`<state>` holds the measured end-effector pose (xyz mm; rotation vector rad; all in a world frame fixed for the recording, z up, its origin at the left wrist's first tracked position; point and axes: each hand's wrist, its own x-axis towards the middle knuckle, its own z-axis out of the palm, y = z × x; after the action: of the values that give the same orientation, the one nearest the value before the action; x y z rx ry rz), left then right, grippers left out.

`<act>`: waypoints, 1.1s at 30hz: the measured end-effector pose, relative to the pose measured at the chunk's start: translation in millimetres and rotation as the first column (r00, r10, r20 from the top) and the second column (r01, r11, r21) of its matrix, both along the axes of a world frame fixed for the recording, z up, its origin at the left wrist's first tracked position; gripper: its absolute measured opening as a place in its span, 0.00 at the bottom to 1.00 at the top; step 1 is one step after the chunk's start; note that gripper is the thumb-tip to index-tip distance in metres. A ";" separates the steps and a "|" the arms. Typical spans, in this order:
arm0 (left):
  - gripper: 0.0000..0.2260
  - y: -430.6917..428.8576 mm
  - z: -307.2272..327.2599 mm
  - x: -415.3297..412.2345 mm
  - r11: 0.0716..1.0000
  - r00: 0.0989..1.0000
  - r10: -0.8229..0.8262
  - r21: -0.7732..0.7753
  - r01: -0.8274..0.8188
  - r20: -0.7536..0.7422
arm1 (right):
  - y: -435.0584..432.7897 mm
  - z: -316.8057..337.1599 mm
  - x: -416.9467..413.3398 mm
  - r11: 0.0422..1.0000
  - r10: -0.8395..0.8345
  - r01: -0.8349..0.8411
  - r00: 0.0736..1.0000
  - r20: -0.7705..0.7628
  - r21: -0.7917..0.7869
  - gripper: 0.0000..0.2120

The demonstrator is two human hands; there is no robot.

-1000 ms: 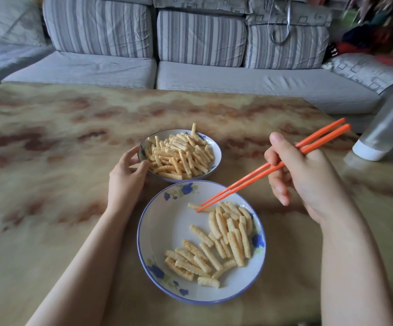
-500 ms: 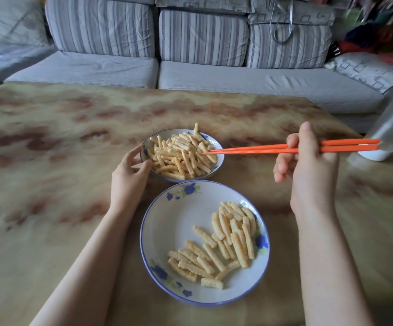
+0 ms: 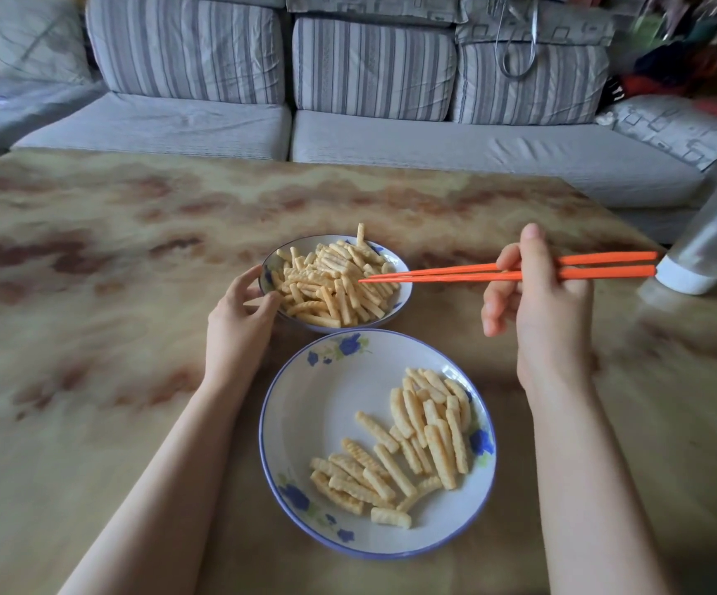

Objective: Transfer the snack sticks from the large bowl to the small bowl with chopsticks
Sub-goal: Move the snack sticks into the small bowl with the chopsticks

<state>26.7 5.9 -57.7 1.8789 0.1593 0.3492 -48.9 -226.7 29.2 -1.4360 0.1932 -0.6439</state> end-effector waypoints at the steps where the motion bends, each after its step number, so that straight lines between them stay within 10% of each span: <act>1: 0.18 0.0 0.0 -0.2 1.000 1.000 -0.002 -0.002 0.002 0.001 | -2.6 2.8 -2.7 1.000 0.008 -0.008 1.000 0.005 -0.006 0.19; 18: 0.18 1.3 -2.6 2.2 1.000 1.000 -0.009 0.001 0.009 0.007 | -21.9 31.5 -44.2 0.791 0.453 -0.543 0.829 -0.328 -0.281 0.19; 33: 0.18 0.6 -2.1 1.6 1.000 1.000 -0.009 -0.019 0.009 0.006 | -3.5 19.6 -16.3 0.987 0.120 -0.126 0.991 0.060 0.097 0.20</act>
<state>28.3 6.5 -59.8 1.8590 0.1493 0.3463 -65.2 -230.2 48.8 -1.3208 0.0926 -0.5632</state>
